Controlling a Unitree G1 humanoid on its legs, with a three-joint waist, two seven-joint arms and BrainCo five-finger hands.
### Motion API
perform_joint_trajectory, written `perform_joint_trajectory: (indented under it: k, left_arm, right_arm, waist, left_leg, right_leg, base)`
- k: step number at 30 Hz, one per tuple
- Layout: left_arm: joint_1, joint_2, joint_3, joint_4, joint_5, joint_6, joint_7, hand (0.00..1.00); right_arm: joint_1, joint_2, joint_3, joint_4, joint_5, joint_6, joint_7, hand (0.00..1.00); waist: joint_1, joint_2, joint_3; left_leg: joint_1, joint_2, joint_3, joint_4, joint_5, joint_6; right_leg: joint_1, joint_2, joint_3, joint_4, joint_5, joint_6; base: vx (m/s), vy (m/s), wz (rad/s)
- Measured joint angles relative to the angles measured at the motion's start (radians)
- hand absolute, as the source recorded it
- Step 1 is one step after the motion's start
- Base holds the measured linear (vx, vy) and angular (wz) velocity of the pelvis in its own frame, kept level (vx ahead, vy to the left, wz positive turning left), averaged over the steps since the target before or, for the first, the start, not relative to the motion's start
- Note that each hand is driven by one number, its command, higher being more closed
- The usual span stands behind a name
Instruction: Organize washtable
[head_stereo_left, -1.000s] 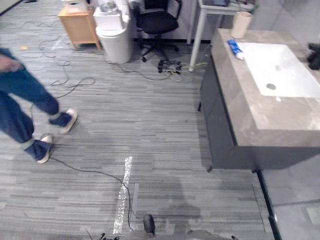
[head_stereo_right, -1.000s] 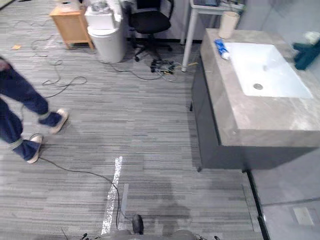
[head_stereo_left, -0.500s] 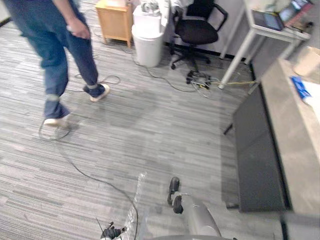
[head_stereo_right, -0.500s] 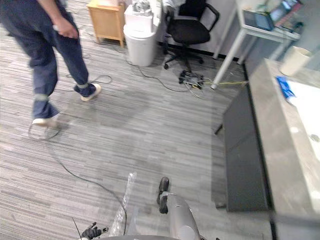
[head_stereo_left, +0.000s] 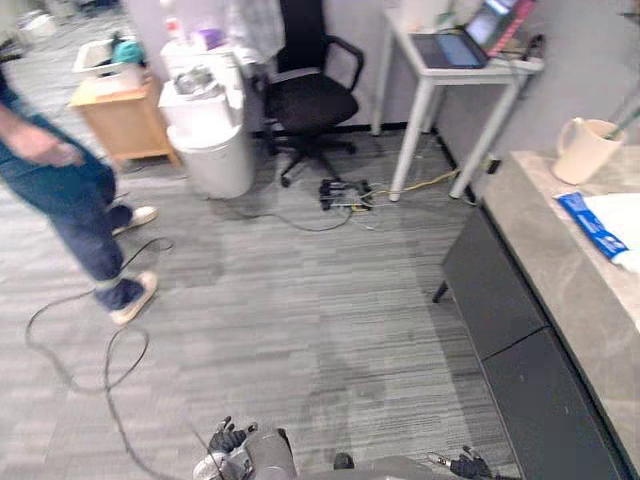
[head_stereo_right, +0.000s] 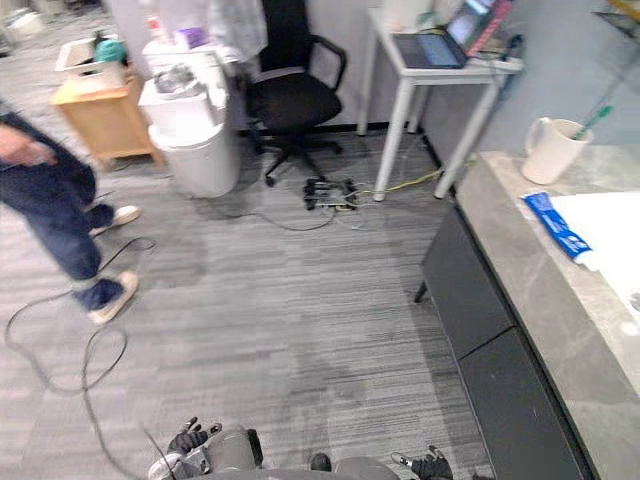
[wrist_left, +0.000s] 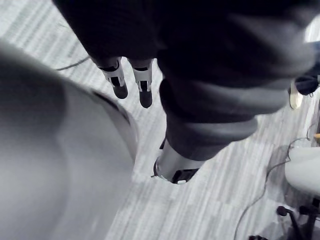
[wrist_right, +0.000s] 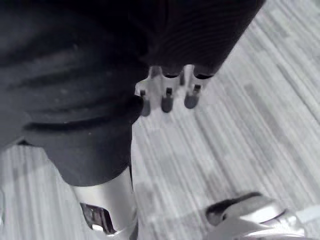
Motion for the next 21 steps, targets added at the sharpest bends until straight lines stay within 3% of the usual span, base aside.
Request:
perform_joint_trajectory:
  k: [2, 3, 4, 5, 6, 7, 8, 9, 10, 11, 13, 14, 15, 16, 17, 18, 19, 20, 21]
  left_arm:
    - [0.026, -0.014, 0.002, -0.015, -0.052, -0.020, 0.012, 0.00]
    - [0.035, -0.021, 0.005, -0.022, -0.064, -0.028, 0.012, 0.00]
    - [0.055, -0.041, 0.015, -0.025, -0.072, -0.035, 0.020, 0.00]
    - [0.072, -0.054, 0.022, -0.024, -0.080, -0.036, 0.026, 0.00]
    - [0.067, -0.042, 0.043, -0.014, -0.096, -0.034, 0.030, 0.00]
    - [0.068, -0.035, 0.046, -0.013, -0.095, -0.035, 0.031, 0.00]
    - [0.064, -0.001, 0.047, 0.009, -0.081, -0.034, 0.030, 0.00]
    - [0.053, 0.013, 0.044, 0.025, -0.067, -0.026, 0.029, 0.00]
    - [0.053, 0.017, 0.038, 0.035, -0.057, -0.021, 0.029, 0.00]
    - [0.060, 0.019, 0.018, 0.048, -0.034, -0.013, 0.028, 0.00]
    - [0.061, 0.027, -0.022, 0.058, -0.009, -0.013, 0.024, 0.00]
    - [0.040, 0.042, -0.046, 0.067, 0.002, -0.013, 0.020, 0.00]
    - [0.012, 0.050, -0.053, 0.085, 0.013, -0.014, 0.009, 0.00]
    - [0.006, 0.053, -0.056, 0.090, 0.015, -0.014, 0.006, 0.00]
    - [-0.006, 0.058, -0.061, 0.103, 0.039, -0.013, 0.005, 0.00]
    - [-0.013, 0.054, -0.060, 0.110, 0.052, -0.011, 0.006, 0.00]
    - [-0.023, 0.044, -0.060, 0.127, 0.065, -0.008, 0.006, 0.00]
    - [-0.037, 0.028, -0.058, 0.126, 0.073, -0.004, 0.007, 0.00]
    - [-0.039, 0.020, -0.056, 0.127, 0.079, -0.004, 0.007, 0.00]
  right_arm:
    - [0.000, -0.015, 0.029, 0.001, -0.004, -0.002, -0.001, 0.00]
    - [0.001, -0.017, 0.030, 0.001, -0.004, -0.002, -0.003, 0.00]
    - [0.008, -0.023, 0.028, -0.003, -0.003, -0.002, -0.010, 0.00]
    - [0.017, -0.031, 0.022, -0.007, 0.004, -0.002, -0.015, 0.00]
    - [0.024, -0.008, 0.001, 0.000, 0.007, 0.001, -0.023, 0.00]
    - [0.024, -0.002, -0.002, 0.000, 0.007, -0.001, -0.021, 0.00]
    - [0.014, 0.026, -0.016, -0.002, 0.023, -0.006, -0.021, 0.00]
    - [0.008, 0.035, -0.025, -0.004, 0.046, -0.007, -0.021, 0.00]
    - [0.006, 0.036, -0.027, -0.006, 0.070, -0.010, -0.020, 0.00]
    - [0.005, 0.031, -0.026, -0.004, 0.109, -0.022, -0.018, 0.00]
    - [0.004, 0.022, -0.026, -0.002, 0.134, -0.038, -0.018, 0.00]
    - [0.006, 0.023, -0.027, 0.005, 0.145, -0.042, -0.019, 0.00]
    - [0.022, 0.021, -0.035, 0.019, 0.169, -0.042, -0.018, 0.00]
    - [0.022, 0.021, -0.046, 0.031, 0.177, -0.042, -0.018, 0.00]
    - [0.025, 0.019, -0.059, 0.050, 0.198, -0.039, -0.016, 0.00]
    - [0.022, 0.017, -0.080, 0.053, 0.205, -0.038, -0.011, 0.00]
    - [0.019, 0.014, -0.107, 0.054, 0.214, -0.038, -0.002, 0.00]
    - [0.006, 0.010, -0.139, 0.051, 0.221, -0.034, 0.001, 0.00]
    - [0.010, 0.010, -0.146, 0.051, 0.221, -0.030, 0.001, 0.00]
  waist:
    - [0.023, 0.002, -0.015]
    - [0.029, 0.007, -0.022]
    - [0.038, 0.026, -0.046]
    - [0.043, 0.050, -0.064]
    - [0.047, 0.017, -0.084]
    - [0.048, 0.004, -0.093]
    - [0.033, -0.029, -0.109]
    - [0.026, -0.037, -0.110]
    - [0.022, -0.035, -0.109]
    - [0.025, -0.028, -0.107]
    - [0.010, -0.011, -0.104]
    - [-0.014, -0.007, -0.105]
    - [-0.018, -0.006, -0.104]
    - [-0.017, -0.006, -0.104]
    - [-0.013, -0.007, -0.102]
    - [-0.013, 0.005, -0.096]
    - [-0.025, 0.028, -0.070]
    - [-0.030, 0.056, -0.038]
    - [-0.034, 0.059, -0.031]
  left_leg:
    - [0.000, 0.003, -0.234, -0.210, 0.044, -0.081]
    - [0.002, 0.012, -0.277, -0.236, 0.053, -0.122]
    - [0.011, 0.038, -0.307, -0.270, 0.082, -0.219]
    - [0.043, 0.065, -0.282, -0.307, 0.090, -0.234]
    - [0.070, 0.040, -0.167, -0.242, 0.122, -0.218]
    - [0.075, 0.035, -0.142, -0.234, 0.109, -0.214]
    - [0.106, 0.034, -0.045, -0.202, 0.082, -0.188]
    - [0.146, 0.038, 0.015, -0.198, 0.072, -0.170]
    - [0.182, 0.046, 0.059, -0.204, 0.067, -0.160]
    - [0.272, 0.053, 0.157, -0.248, 0.062, -0.149]
    - [0.375, 0.045, 0.263, -0.337, 0.048, -0.115]
    - [0.400, 0.036, 0.297, -0.365, 0.041, -0.101]
    - [0.410, 0.023, 0.334, -0.384, 0.036, -0.092]
    - [0.415, 0.015, 0.353, -0.391, 0.035, -0.091]
    - [0.428, -0.003, 0.398, -0.410, 0.035, -0.091]
    - [0.438, -0.003, 0.415, -0.425, 0.035, -0.092]
    - [0.460, 0.008, 0.436, -0.458, 0.038, -0.096]
    - [0.494, 0.017, 0.467, -0.499, 0.036, -0.098]
    - [0.506, 0.018, 0.480, -0.512, 0.037, -0.102]
  right_leg:
    - [-0.027, 0.006, 0.166, 0.116, -0.119, 0.051]
    - [-0.036, 0.006, 0.198, 0.148, -0.156, 0.059]
    - [-0.060, -0.006, 0.237, 0.200, -0.213, 0.078]
    - [-0.060, -0.008, 0.285, 0.225, -0.237, 0.091]
    - [-0.090, -0.061, 0.315, 0.304, -0.250, 0.135]
    - [-0.107, -0.071, 0.307, 0.323, -0.240, 0.148]
    - [-0.162, -0.111, 0.248, 0.383, -0.162, 0.182]
    - [-0.187, -0.131, 0.196, 0.413, -0.097, 0.178]
    - [-0.199, -0.145, 0.150, 0.429, -0.050, 0.168]
    - [-0.227, -0.187, 0.039, 0.457, 0.011, 0.160]
    - [-0.255, -0.228, -0.148, 0.467, 0.003, 0.161]
    - [-0.268, -0.229, -0.229, 0.436, -0.008, 0.175]
    - [-0.269, -0.219, -0.289, 0.351, -0.004, 0.179]
    - [-0.267, -0.212, -0.302, 0.294, 0.003, 0.176]
    - [-0.260, -0.214, -0.337, 0.191, 0.016, 0.143]
    - [-0.256, -0.210, -0.337, 0.164, 0.022, 0.142]
    - [-0.264, -0.195, -0.342, 0.169, 0.043, 0.149]
    - [-0.315, -0.189, -0.349, 0.238, 0.007, 0.157]
    - [-0.338, -0.194, -0.351, 0.248, -0.002, 0.142]
  base:
    - [0.32, 0.358, -1.99]
    - [0.33, 0.558, -2.19]
    - [0.34, 0.606, -1.97]
    - [0.48, 0.912, -2.50]
    - [0.27, 0.547, -1.87]
    - [0.36, 0.754, -2.03]
    - [0.24, 0.555, -1.60]
    - [0.27, 0.656, -1.78]
    - [0.17, 0.493, -1.86]
    - [0.09, 0.353, -1.90]
    - [0.01, 0.321, -1.64]
    - [-0.01, 0.245, -1.06]
    - [0.00, 0.141, -0.82]
    - [0.07, 0.076, -0.99]
    - [0.06, 0.035, -0.95]
    - [0.08, 0.022, -1.03]
    - [0.04, -0.018, -0.87]
    - [0.01, -0.033, -0.74]
    - [0.00, -0.089, -0.67]
